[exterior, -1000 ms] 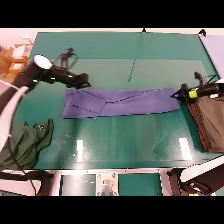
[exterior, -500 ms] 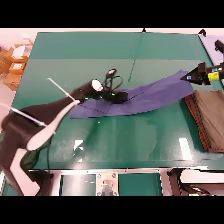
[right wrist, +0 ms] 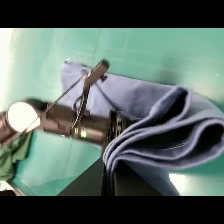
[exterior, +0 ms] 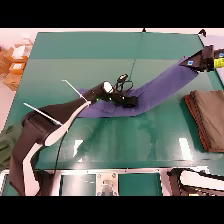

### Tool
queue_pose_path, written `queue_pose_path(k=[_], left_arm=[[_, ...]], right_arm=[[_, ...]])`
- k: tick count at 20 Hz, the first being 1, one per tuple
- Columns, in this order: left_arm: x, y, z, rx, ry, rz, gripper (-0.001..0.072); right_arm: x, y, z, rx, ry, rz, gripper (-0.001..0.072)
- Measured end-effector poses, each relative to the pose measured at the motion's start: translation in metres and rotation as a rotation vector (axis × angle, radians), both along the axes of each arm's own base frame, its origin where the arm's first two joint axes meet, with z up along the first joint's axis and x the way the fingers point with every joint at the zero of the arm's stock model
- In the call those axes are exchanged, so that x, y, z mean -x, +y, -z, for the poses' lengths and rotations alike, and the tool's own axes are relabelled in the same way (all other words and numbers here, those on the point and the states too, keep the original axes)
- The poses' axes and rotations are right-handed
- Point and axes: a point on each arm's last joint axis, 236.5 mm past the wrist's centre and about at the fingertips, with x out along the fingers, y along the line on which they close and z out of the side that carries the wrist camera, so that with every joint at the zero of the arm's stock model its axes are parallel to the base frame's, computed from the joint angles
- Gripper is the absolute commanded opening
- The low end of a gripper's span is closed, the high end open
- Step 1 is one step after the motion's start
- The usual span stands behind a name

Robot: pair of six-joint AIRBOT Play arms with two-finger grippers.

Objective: Fold the shirts.

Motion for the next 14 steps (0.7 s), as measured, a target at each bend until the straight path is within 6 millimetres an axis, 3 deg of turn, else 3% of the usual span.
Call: queue_pose_path(k=[2,3,7,9,12,14], left_arm=[[-0.005,0.028,-0.017,-0.059,0.011,0.076,0.0025],[-0.007,0.053,-0.023,-0.131,0.017,0.115,0.0024],[-0.034,0.189,-0.058,-0.519,-0.053,0.102,0.0026],[-0.046,0.254,-0.089,-0.657,-0.085,0.024,0.0025],[-0.051,0.337,-0.134,-0.768,-0.098,-0.121,0.0026],[-0.048,0.375,-0.158,-0.795,-0.101,-0.201,0.0026]], right_arm=[[0.002,0.022,-0.008,-0.035,-0.008,-0.042,0.0015],[0.003,0.037,-0.012,-0.051,-0.015,-0.065,0.0015],[0.000,0.116,-0.017,-0.103,-0.047,-0.159,0.0015],[-0.004,0.167,-0.011,-0.129,-0.064,-0.197,0.0015],[-0.007,0.255,0.018,-0.162,-0.059,-0.251,0.0016],[-0.005,0.317,0.056,-0.169,-0.036,-0.274,0.0046]])
